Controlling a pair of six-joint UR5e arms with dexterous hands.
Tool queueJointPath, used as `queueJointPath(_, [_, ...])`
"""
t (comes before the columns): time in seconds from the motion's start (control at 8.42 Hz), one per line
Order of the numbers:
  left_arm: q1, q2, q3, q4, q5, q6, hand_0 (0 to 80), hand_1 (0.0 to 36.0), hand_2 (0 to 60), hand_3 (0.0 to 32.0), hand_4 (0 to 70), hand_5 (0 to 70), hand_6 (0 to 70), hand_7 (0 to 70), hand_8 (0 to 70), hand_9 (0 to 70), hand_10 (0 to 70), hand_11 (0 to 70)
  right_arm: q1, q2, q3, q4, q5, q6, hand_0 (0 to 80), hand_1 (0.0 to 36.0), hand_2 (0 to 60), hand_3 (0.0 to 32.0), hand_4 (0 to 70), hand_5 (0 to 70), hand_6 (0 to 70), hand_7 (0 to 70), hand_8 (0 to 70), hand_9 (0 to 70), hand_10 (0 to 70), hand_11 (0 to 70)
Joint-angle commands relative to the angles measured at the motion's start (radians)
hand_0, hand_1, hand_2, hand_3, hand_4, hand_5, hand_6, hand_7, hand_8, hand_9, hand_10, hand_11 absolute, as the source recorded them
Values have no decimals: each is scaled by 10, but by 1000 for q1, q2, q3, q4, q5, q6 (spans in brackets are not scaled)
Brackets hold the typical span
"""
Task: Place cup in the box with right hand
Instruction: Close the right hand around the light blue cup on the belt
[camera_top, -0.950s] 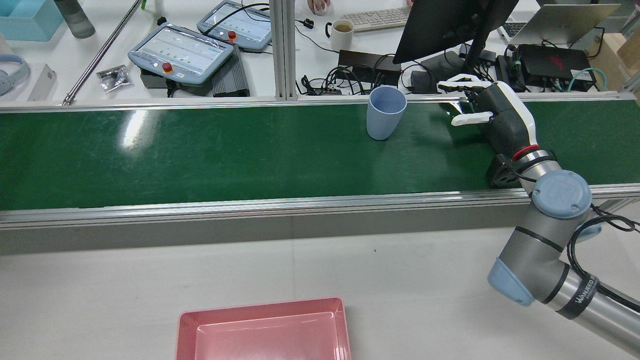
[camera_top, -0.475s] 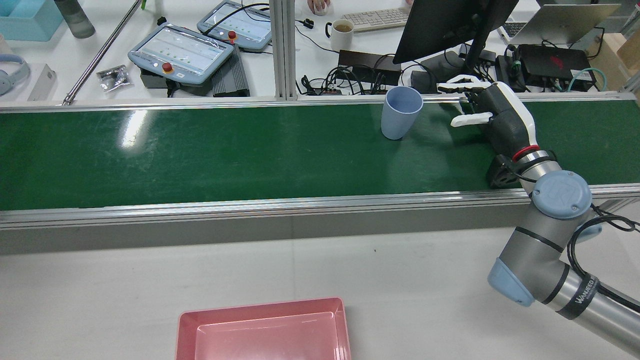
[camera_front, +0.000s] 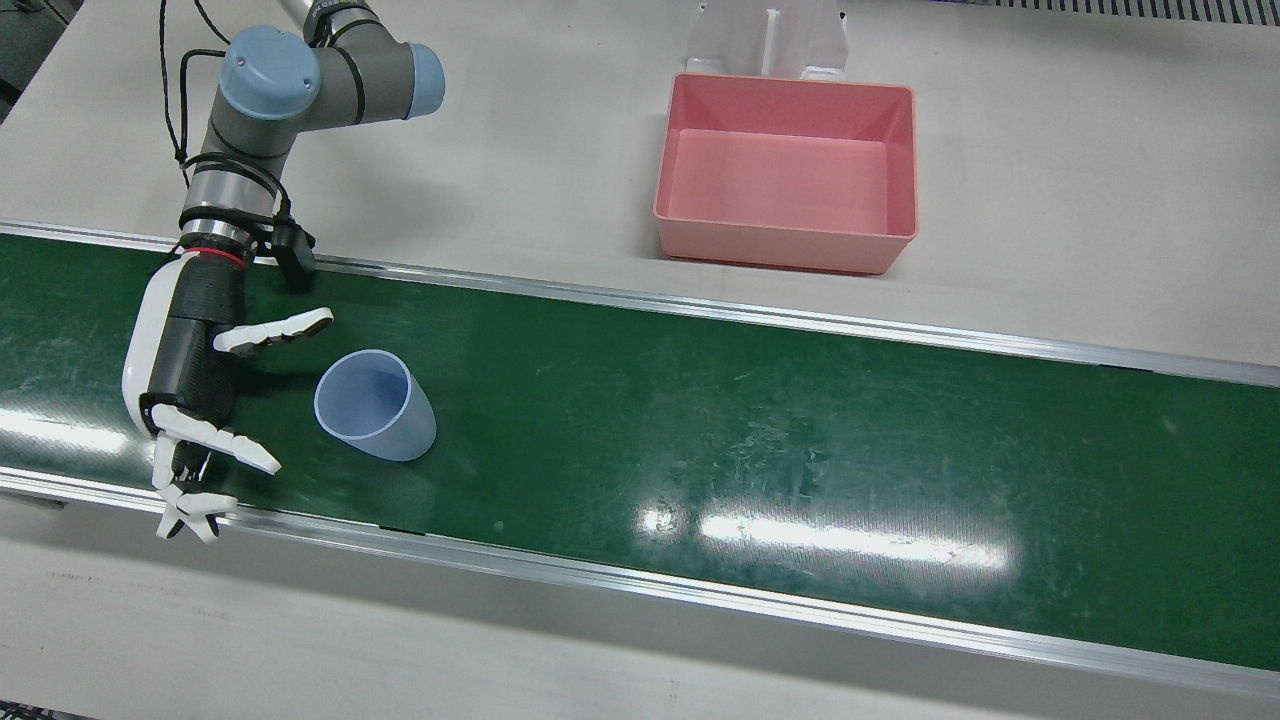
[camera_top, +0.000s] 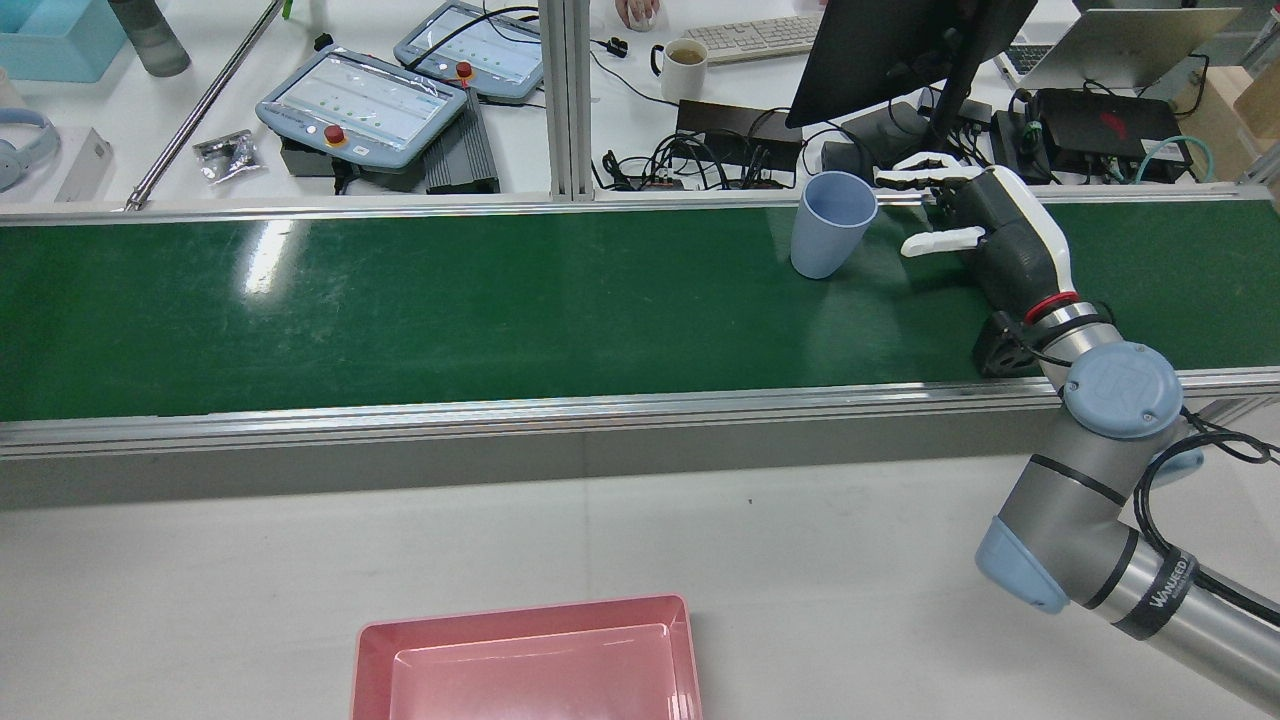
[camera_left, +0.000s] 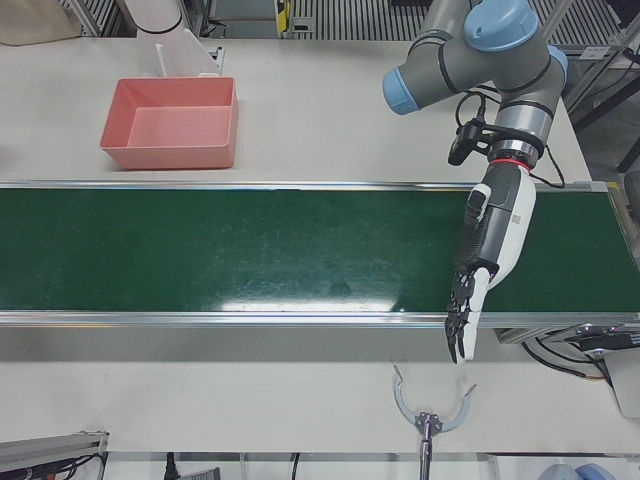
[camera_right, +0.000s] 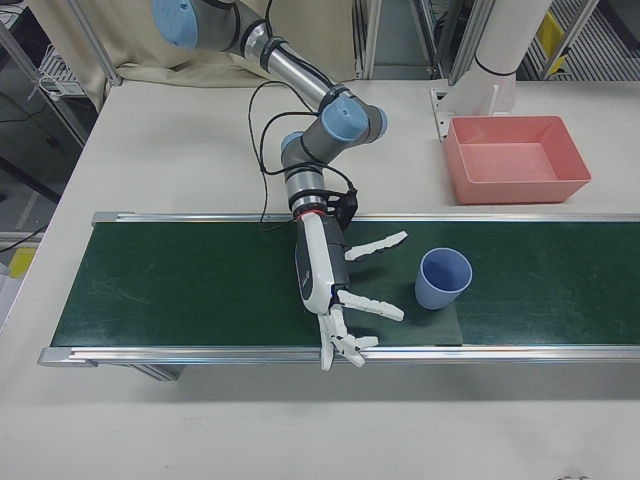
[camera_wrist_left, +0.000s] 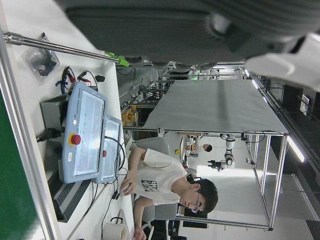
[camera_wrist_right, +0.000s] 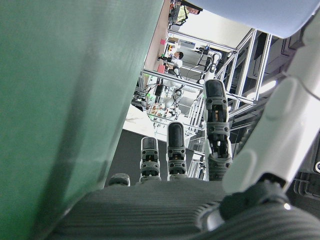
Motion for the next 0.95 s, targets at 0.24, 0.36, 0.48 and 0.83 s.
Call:
queueJointPath(0.24, [0,0,0,0,1,0,0,0,0,0,0,0,0,0,0,0,0,0,0,3,1,0,0,-10,505,0,0,54,429,16,79,482,82,213,0,0])
queueJointPath(0.36, [0,0,0,0,1,0,0,0,0,0,0,0,0,0,0,0,0,0,0,3,3,0,0,-10,504,0,0,52,429,16,79,482,82,212,0,0])
queueJointPath(0.48, [0,0,0,0,1,0,0,0,0,0,0,0,0,0,0,0,0,0,0,3,5,0,0,-10,504,0,0,54,431,15,80,485,83,214,0,0])
queueJointPath(0.83, [0,0,0,0,1,0,0,0,0,0,0,0,0,0,0,0,0,0,0,3,5,0,0,-10,505,2,0,58,417,16,79,480,81,210,0,0])
